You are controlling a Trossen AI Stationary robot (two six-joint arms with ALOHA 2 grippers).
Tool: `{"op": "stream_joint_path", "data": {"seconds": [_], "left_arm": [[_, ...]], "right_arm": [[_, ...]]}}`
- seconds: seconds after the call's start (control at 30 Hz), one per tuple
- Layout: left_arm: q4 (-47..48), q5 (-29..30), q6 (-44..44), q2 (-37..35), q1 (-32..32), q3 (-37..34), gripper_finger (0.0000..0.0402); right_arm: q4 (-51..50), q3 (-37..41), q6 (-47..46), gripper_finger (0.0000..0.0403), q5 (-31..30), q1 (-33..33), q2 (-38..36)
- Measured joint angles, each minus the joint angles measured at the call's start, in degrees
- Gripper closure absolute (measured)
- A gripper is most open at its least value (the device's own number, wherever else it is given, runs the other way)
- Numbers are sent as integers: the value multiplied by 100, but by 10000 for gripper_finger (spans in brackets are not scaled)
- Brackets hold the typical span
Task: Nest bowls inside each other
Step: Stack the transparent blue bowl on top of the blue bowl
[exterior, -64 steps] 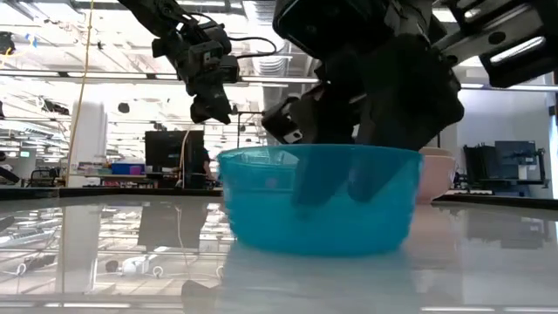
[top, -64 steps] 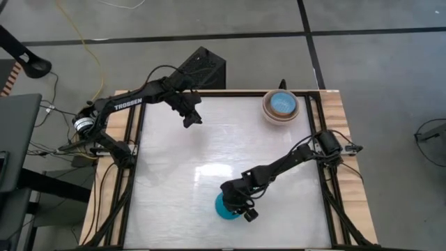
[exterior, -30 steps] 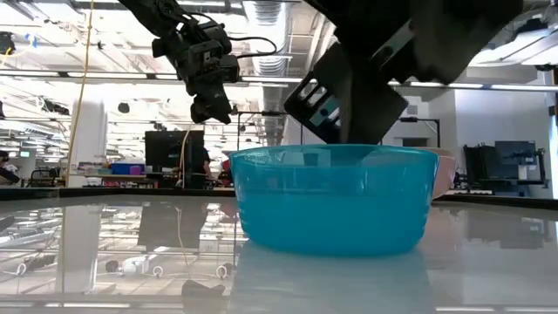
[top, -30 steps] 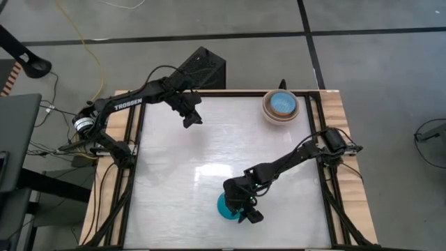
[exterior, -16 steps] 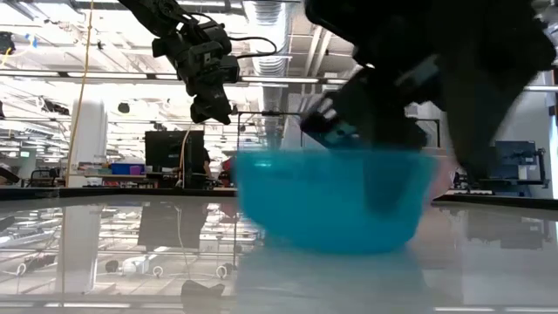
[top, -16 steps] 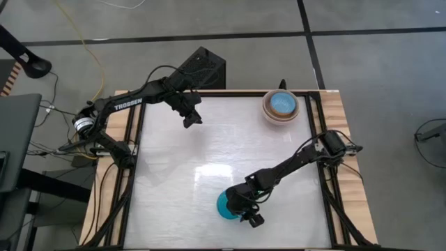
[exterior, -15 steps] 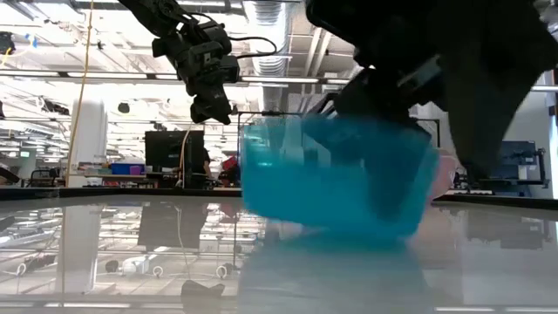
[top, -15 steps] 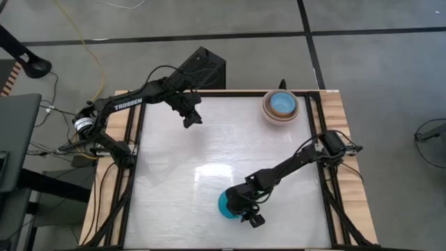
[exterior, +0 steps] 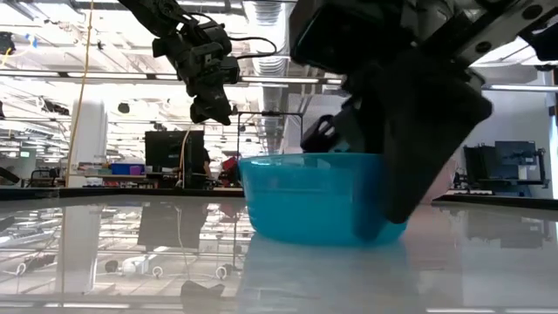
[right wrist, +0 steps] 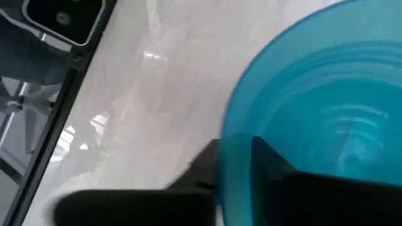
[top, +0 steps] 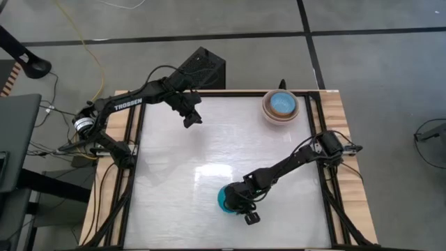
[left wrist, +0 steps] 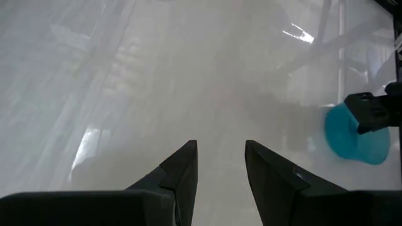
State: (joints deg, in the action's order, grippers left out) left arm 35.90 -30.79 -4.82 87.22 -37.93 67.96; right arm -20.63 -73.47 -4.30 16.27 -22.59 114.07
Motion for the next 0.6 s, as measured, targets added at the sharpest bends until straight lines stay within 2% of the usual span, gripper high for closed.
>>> {"op": "stream_joint_path", "data": {"seconds": [0.03, 0.1, 0.37, 0.6], "left_arm": [[-7, -3, 8, 0, 0, 0, 281], [-55, -2, 14, 0, 0, 0, 281], [-169, 77, 0, 0, 0, 0, 281], [-409, 141, -52, 0, -7, 0, 281]], "right_arm": [[-9, -6, 25, 371, 1, 15, 12], [32, -2, 19, 389, -52, 45, 14], [-100, 46, -233, 402, -512, 511, -453], [-487, 43, -344, 402, -1105, 1100, -1642]]}}
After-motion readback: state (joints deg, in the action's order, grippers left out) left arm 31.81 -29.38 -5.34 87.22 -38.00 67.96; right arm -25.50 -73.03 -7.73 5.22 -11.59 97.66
